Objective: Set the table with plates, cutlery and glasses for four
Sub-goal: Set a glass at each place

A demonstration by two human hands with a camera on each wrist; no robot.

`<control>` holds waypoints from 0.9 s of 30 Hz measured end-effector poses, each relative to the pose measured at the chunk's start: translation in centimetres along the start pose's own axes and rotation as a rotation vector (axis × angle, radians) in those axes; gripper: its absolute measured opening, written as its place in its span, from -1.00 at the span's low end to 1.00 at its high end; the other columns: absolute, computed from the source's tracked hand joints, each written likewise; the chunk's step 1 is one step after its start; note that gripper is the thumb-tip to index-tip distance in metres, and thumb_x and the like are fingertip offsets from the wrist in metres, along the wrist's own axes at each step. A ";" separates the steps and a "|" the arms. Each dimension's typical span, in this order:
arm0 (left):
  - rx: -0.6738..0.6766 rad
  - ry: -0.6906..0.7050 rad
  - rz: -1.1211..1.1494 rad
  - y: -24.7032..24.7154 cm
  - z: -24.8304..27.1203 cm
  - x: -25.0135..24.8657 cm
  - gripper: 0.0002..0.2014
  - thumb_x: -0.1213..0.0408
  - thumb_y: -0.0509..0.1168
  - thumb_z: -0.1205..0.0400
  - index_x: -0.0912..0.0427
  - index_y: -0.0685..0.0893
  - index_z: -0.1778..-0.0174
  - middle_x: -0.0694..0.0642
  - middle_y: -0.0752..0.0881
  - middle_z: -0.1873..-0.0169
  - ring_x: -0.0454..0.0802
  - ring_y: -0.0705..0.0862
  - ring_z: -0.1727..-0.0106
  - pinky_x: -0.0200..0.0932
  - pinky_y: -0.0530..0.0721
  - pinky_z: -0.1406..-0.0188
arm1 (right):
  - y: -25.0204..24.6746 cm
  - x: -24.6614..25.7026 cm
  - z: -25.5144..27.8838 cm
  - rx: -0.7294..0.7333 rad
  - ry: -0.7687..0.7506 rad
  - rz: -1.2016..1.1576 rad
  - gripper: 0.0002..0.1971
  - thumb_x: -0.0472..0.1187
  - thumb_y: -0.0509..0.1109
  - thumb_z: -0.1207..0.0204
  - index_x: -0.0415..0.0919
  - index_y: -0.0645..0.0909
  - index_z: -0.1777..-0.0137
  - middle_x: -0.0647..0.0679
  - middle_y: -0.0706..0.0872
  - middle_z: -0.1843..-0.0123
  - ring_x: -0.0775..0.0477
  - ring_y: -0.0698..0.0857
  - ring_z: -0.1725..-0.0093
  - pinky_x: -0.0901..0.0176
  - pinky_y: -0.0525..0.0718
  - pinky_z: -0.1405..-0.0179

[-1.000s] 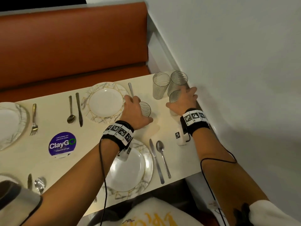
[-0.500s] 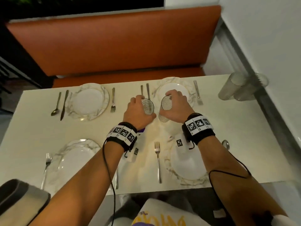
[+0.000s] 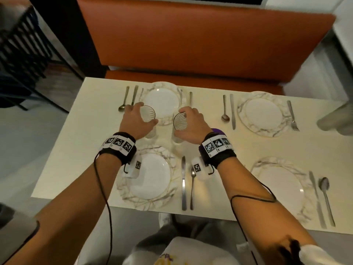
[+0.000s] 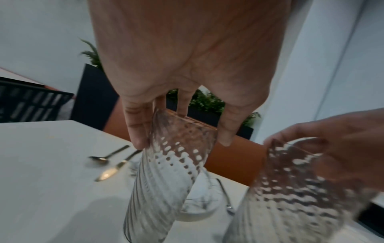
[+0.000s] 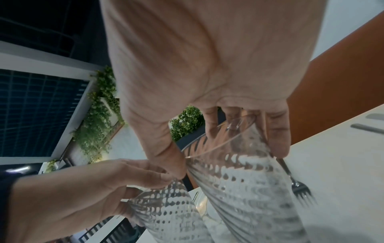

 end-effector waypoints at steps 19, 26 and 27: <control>0.065 -0.075 -0.017 -2.1 -3.6 4.8 -0.20 0.09 0.51 -0.55 0.08 0.30 -0.68 0.27 0.32 -0.55 0.41 0.48 -0.52 0.35 0.55 -0.51 | 2.8 0.1 -0.8 0.136 0.074 0.082 -0.15 -0.04 0.66 -0.38 -0.02 0.31 -0.62 -0.15 0.40 -0.54 -0.26 0.38 -0.51 -0.09 0.54 -0.36; 0.077 -0.107 -0.048 -2.2 -3.6 4.2 -0.16 0.12 0.51 -0.56 0.13 0.25 -0.71 0.29 0.30 -0.57 0.41 0.45 -0.54 0.33 0.53 -0.51 | 2.4 0.2 -0.4 0.184 0.081 0.125 -0.13 -0.04 0.66 -0.37 -0.02 0.29 -0.63 -0.12 0.41 -0.52 -0.23 0.39 -0.50 -0.11 0.60 -0.35; 0.074 -0.111 -0.055 -2.2 -3.6 4.1 -0.15 0.12 0.51 -0.55 0.14 0.24 -0.71 0.30 0.30 -0.57 0.42 0.45 -0.54 0.34 0.53 -0.50 | 2.5 0.3 -0.4 0.186 0.080 0.130 -0.13 -0.03 0.66 -0.37 -0.02 0.29 -0.63 -0.12 0.41 -0.52 -0.23 0.39 -0.51 -0.12 0.60 -0.36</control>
Point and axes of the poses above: each hand's wrist, its own z-axis away from the middle knuckle, its own y-axis out of the palm, x = y × z, the point moved 1 cm from there along -z, towards the middle knuckle
